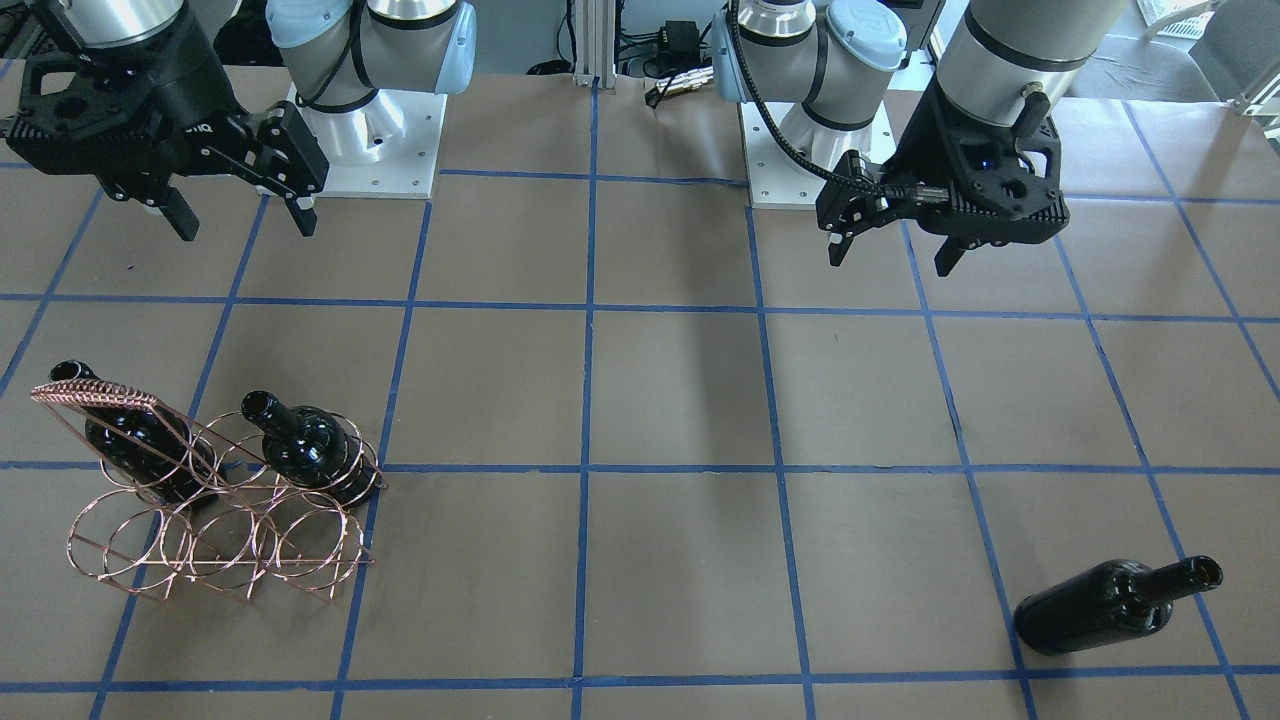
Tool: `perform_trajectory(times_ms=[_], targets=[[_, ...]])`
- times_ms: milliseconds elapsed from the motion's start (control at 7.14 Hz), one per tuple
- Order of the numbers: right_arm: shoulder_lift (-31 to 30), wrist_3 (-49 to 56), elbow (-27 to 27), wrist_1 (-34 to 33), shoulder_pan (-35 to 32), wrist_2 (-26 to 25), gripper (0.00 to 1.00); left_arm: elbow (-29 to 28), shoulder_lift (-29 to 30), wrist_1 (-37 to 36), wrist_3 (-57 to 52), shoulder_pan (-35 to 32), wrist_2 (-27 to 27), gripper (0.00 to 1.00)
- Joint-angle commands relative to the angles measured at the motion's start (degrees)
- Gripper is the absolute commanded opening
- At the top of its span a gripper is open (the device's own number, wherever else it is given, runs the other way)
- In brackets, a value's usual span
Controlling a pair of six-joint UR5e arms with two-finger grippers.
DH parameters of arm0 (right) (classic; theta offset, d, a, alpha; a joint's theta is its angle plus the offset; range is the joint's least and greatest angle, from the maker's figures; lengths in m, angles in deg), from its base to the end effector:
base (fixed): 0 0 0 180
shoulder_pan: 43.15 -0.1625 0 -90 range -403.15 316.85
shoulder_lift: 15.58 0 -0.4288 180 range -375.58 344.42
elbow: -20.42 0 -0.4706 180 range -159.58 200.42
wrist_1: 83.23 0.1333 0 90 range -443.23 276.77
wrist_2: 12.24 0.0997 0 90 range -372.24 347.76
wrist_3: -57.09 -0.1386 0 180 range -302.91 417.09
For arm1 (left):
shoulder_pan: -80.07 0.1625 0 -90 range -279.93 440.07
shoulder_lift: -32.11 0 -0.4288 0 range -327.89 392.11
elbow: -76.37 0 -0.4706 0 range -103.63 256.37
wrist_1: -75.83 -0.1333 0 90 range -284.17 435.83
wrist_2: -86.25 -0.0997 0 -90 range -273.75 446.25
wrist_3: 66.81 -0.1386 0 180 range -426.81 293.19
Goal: Place wine into wine basket
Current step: 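Lower the left gripper to grasp the dark wine bottle by its neck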
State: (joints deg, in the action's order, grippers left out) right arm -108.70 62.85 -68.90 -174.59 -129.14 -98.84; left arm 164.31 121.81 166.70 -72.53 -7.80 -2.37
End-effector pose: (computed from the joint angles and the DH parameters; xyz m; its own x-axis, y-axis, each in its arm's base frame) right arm 0.1022 -0.5665 0.4930 -0.9981 -0.0355 -0.0497 -0.0307 0.9950 -0.0954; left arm -0.1153 -0.5759 0.4748 -0.9978 0.0632 0.0214 0.0626 0.9976 -0.0283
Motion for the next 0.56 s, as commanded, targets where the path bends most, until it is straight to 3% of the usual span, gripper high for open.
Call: perform_trajectory(times_ms=[0,420], targets=[[0.7,0.0,-0.1,-0.4,-0.1,-0.1,1.0,0.0,-0.1,-0.2,0.0,0.2,-0.1,1.0],[0.9,-0.7,-0.7,-0.2,-0.1,-0.2,1.0,0.0,0.2,-1.4,-0.4,0.3,-0.1,1.0]])
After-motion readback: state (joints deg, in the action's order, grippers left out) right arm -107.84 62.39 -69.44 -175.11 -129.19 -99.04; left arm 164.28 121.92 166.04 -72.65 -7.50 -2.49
